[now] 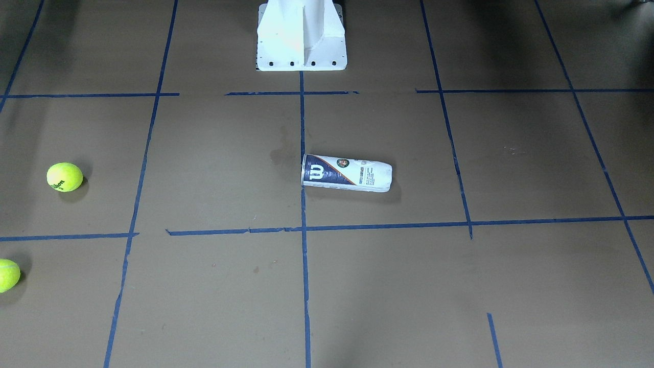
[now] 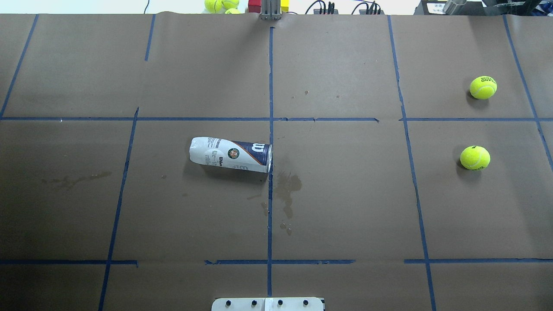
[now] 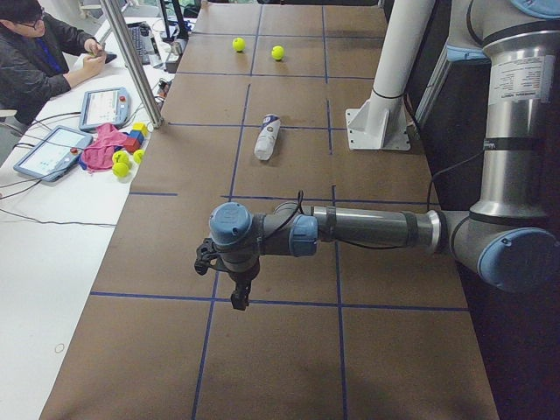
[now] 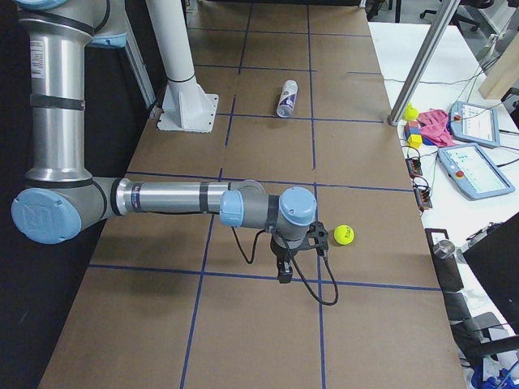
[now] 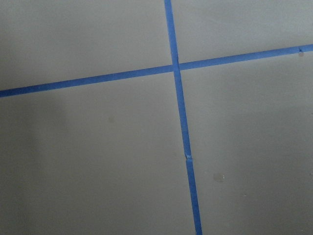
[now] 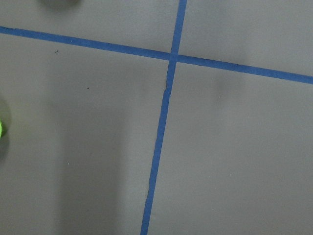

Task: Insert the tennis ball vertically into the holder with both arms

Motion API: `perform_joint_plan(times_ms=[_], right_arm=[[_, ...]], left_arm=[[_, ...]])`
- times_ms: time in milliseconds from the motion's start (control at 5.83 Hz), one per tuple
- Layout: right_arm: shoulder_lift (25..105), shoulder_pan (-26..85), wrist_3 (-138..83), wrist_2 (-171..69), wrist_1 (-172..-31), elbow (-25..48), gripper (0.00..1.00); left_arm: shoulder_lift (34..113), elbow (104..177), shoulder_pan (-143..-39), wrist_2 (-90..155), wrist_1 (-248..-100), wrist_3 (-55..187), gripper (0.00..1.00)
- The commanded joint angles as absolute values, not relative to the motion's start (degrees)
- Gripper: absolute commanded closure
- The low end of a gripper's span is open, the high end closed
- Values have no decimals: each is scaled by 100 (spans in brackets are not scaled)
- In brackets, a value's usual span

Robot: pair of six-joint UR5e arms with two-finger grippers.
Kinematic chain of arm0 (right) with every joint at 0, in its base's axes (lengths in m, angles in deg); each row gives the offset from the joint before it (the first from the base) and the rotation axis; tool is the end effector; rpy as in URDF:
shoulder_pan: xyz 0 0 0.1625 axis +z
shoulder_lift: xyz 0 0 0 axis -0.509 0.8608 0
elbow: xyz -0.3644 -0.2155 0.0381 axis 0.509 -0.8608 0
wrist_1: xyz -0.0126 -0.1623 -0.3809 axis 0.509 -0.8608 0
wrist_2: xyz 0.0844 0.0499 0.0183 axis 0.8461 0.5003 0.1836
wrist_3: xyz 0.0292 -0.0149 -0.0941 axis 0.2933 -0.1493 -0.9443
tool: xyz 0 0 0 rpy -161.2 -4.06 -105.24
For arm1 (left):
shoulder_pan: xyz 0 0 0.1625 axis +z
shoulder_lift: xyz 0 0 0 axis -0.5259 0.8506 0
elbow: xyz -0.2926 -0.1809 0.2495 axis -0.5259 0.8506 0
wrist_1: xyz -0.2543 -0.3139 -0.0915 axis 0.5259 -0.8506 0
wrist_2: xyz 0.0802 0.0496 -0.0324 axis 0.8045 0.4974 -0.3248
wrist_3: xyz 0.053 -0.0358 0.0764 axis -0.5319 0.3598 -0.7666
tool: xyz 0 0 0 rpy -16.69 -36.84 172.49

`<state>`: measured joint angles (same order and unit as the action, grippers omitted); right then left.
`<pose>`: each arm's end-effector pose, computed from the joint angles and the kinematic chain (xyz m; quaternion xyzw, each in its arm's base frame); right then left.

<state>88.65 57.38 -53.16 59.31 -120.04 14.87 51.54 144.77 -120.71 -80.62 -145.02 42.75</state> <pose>0.0489 -0.4612 0.6482 -0.0022 -0.3687 -0.0829 0.9258 -0.0546 -0.4742 0.6380 0.0274 0.3798 0.0785 0.9213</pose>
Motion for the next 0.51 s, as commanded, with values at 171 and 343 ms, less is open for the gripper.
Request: perform_joint_plan(times_ms=[171, 343], right_arm=[[8410, 5729, -5263, 5876, -11991, 1682, 0], [8180, 5738, -5054, 5893, -12000, 1665, 0]], left_arm=[[5202, 14560, -12059, -8041, -15365, 4344, 0], [5316, 14499, -12059, -8024, -16293, 4344, 0]])
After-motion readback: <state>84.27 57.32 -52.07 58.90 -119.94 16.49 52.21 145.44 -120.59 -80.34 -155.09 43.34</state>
